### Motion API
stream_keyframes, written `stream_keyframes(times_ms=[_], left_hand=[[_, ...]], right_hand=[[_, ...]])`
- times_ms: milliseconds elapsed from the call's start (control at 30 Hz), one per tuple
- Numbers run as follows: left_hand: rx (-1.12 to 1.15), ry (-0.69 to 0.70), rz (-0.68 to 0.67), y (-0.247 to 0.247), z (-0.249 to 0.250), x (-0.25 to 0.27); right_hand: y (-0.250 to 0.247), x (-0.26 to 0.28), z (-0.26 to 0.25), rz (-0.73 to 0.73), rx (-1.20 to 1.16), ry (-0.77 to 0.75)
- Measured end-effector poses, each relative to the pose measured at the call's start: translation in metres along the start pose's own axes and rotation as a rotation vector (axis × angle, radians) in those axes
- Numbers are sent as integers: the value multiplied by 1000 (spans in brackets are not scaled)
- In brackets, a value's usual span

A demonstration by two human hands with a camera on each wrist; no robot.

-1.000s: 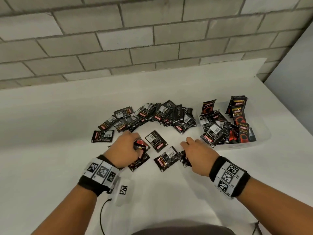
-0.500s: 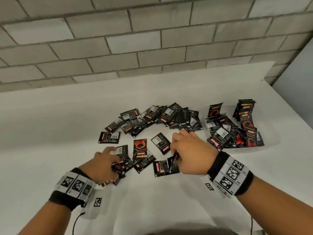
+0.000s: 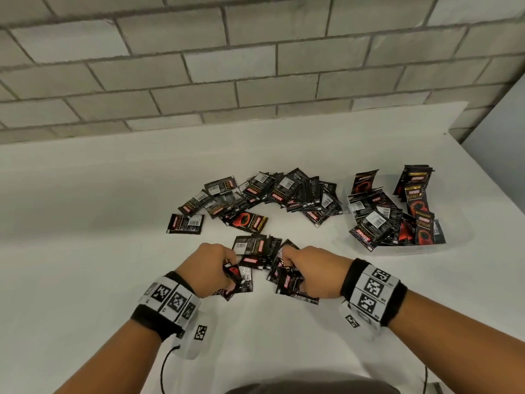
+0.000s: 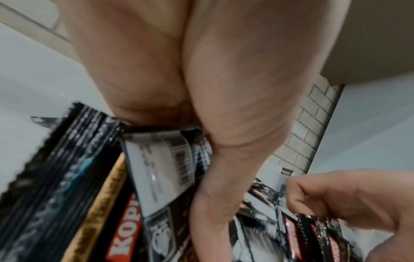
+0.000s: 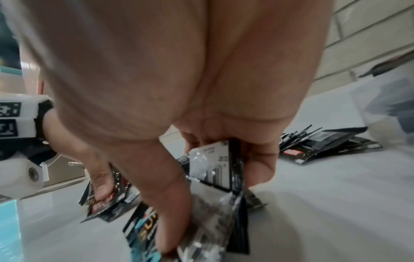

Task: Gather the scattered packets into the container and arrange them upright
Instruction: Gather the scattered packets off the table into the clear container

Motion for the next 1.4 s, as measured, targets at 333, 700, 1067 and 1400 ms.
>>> stream_keyframes(times_ms=[333, 700, 1067, 1400], left_hand=[[220, 115, 29, -46, 21, -8], [-272, 228, -156, -13, 50, -56], [-122, 225, -98, 1, 38, -62], [-186, 260, -138, -23, 38, -63]], right_hand=[[-38, -2, 14, 71, -20, 141], [-4, -11, 7, 105, 123, 112], [-80, 81, 34, 509, -278, 161], [-71, 93, 155, 511, -172, 588]])
Point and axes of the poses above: each hand's wrist, its own x-axis away from the middle knuckle, its own y-axis out of the palm, z = x × y, the point moved 2 cm from there along -x, towards the middle knuckle, and after that the axes turned 5 degrees about z, right-handed, at the moved point
